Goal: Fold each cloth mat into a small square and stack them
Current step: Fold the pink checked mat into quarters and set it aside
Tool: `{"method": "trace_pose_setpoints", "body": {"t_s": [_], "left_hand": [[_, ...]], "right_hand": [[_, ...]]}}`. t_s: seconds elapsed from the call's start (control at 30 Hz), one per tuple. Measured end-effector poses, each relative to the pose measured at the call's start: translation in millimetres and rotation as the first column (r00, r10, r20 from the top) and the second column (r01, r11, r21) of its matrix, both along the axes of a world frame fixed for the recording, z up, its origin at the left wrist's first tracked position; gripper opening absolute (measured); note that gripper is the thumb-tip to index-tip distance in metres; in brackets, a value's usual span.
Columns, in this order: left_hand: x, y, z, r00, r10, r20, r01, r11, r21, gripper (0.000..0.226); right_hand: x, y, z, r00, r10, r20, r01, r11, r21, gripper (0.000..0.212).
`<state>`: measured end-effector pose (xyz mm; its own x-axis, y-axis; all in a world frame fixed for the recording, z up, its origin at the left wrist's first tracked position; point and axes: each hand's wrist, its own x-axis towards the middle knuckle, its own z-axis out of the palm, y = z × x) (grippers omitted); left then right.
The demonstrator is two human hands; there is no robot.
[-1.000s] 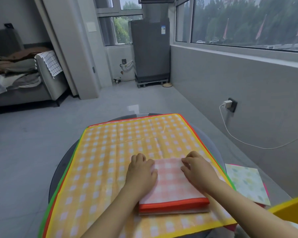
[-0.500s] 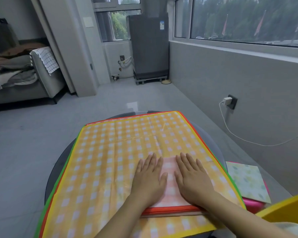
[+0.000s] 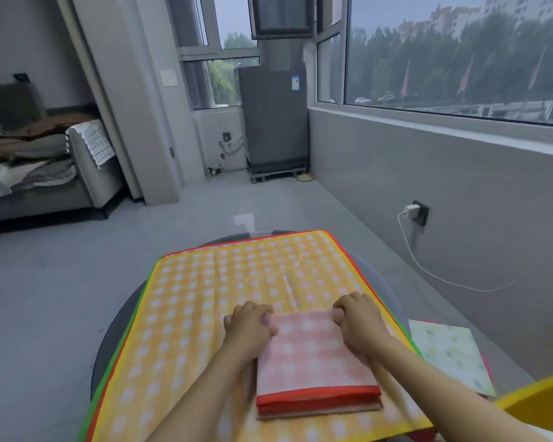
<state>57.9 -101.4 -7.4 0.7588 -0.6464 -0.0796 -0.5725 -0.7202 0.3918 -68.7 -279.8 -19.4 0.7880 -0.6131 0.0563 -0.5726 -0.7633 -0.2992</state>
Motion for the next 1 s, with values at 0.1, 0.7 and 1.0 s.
{"method": "trace_pose_setpoints", "body": {"t_s": [0.1,0.7,1.0], "left_hand": [[6,-7,16,0.982,0.041,-0.186,-0.047,0.999,-0.027,0.024],[-76,-121,116,0.822,-0.269,-0.502,-0.157,0.739,-0.655,0.017],[-148,-232,60,0.848,-0.232,-0.477,-0.209,0.68,-0.702,0.006]], "right_hand": [[3,-8,19,0.998,0.002,-0.06,0.014,0.965,0.262,0.018],[-140,-103,128,0.778,-0.341,0.527,-0.186,0.678,0.712,0.026],[-204,-173,88,0.739,-0.429,0.52,0.096,0.83,0.549,0.006]]}}
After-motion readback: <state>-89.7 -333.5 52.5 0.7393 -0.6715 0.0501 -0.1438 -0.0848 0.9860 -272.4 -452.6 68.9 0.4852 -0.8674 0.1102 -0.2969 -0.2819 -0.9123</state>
